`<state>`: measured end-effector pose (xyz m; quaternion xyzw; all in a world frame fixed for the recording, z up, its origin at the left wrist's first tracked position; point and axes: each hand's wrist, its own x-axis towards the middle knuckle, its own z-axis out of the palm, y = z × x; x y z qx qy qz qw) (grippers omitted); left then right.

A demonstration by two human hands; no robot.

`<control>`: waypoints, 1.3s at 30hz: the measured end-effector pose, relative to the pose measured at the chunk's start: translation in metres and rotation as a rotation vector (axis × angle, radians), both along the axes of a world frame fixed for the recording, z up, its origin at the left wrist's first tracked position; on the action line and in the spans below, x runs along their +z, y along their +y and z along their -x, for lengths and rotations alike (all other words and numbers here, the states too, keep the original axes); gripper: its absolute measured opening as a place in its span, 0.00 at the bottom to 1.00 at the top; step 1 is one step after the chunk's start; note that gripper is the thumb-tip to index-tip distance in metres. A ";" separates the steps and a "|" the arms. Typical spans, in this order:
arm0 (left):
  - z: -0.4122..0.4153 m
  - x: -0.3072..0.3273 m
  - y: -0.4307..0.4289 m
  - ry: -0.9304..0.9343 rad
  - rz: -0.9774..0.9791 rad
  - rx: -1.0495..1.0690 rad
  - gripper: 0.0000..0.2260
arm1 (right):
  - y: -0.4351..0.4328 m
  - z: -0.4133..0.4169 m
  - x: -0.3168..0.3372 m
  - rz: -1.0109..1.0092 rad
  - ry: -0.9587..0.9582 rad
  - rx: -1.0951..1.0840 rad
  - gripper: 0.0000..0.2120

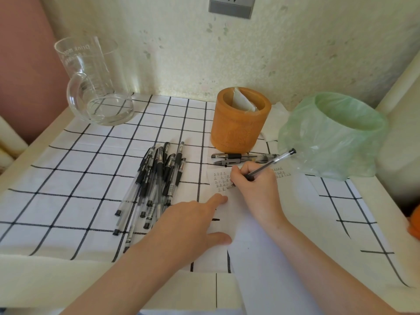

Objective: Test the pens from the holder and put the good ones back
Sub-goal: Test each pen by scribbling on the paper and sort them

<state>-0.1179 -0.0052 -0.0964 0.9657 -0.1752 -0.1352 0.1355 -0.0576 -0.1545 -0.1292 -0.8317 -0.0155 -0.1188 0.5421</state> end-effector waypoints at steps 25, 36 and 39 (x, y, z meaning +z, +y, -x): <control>0.000 0.003 -0.001 0.012 -0.013 0.005 0.29 | 0.000 0.000 0.001 0.005 -0.001 0.020 0.15; 0.000 0.004 0.000 0.022 -0.007 0.025 0.29 | 0.001 0.001 0.001 0.023 -0.023 -0.006 0.18; 0.002 0.005 -0.001 0.012 -0.003 0.030 0.28 | 0.001 0.000 0.001 0.026 -0.025 -0.010 0.19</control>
